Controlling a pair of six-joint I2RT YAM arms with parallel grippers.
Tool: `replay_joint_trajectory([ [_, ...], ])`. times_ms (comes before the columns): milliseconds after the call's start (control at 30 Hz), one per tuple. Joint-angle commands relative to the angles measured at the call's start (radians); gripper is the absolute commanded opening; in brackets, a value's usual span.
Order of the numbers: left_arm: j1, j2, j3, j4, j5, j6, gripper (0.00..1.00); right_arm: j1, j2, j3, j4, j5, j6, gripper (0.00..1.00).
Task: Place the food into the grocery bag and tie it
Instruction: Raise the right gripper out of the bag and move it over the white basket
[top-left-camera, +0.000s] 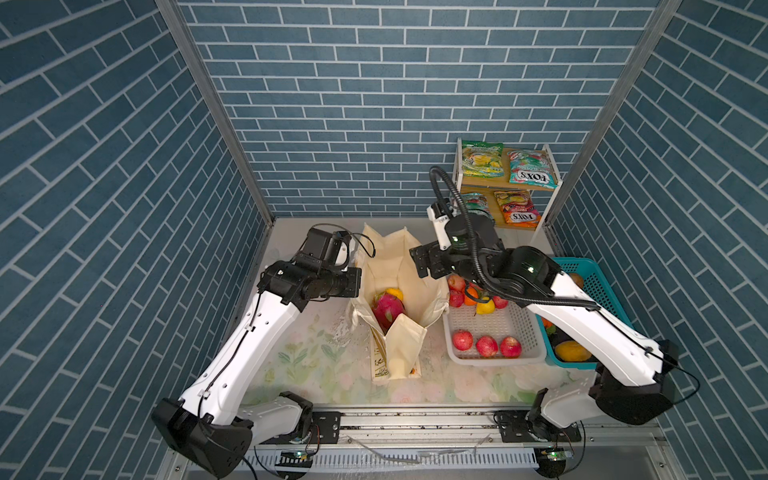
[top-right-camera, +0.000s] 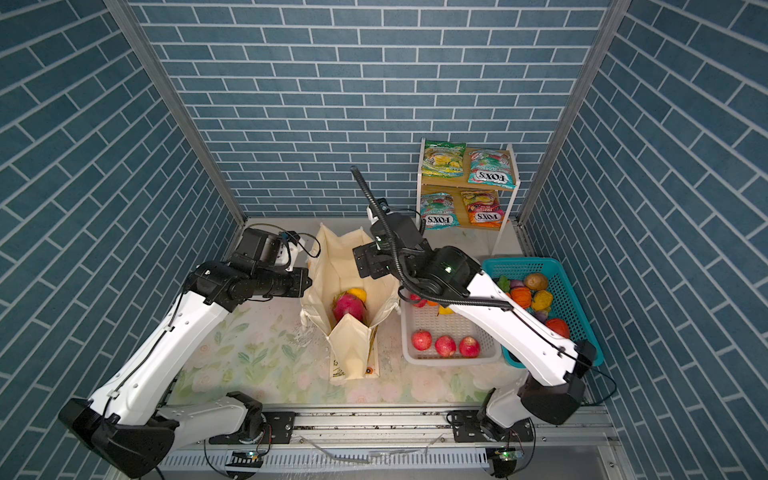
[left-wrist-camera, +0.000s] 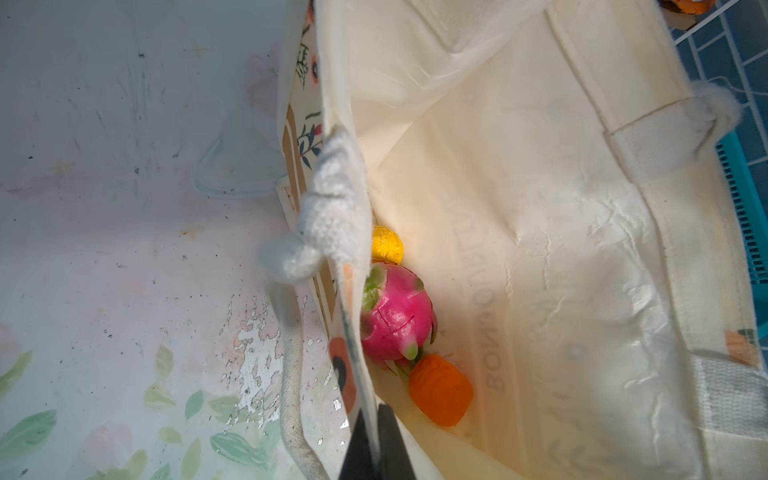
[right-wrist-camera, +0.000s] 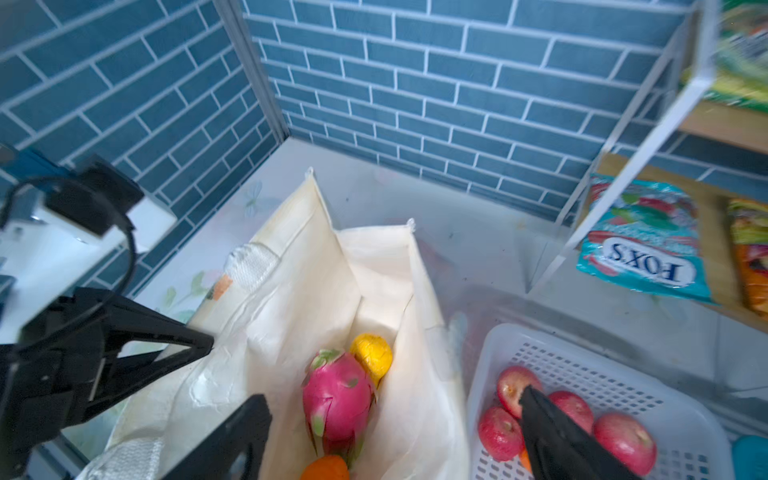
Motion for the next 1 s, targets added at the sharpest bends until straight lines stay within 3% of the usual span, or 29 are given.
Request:
replay_joint_trajectory([
  [0,-0.007,-0.018,-0.004,0.005,-0.004,0.009,0.0,-0.038,-0.122,-0.072,0.078,0.154,-0.025,0.91],
  [267,-0.005,-0.024,-0.009,0.005,-0.004,0.001,0.0,-0.294,-0.317,-0.327,-0.027,0.165,0.204,0.82],
  [400,-0.006,-0.027,-0.016,0.004,-0.004,-0.003,0.0,-0.374,-0.336,-0.461,-0.097,0.067,0.344,0.79],
  [700,-0.006,-0.029,-0.022,-0.004,-0.014,0.0,0.0,-0.407,-0.276,-0.691,-0.106,-0.269,0.625,0.74],
  [967,-0.005,-0.031,-0.027,-0.005,-0.015,0.003,0.0,-0.409,-0.22,-0.789,-0.106,-0.278,0.704,0.71],
])
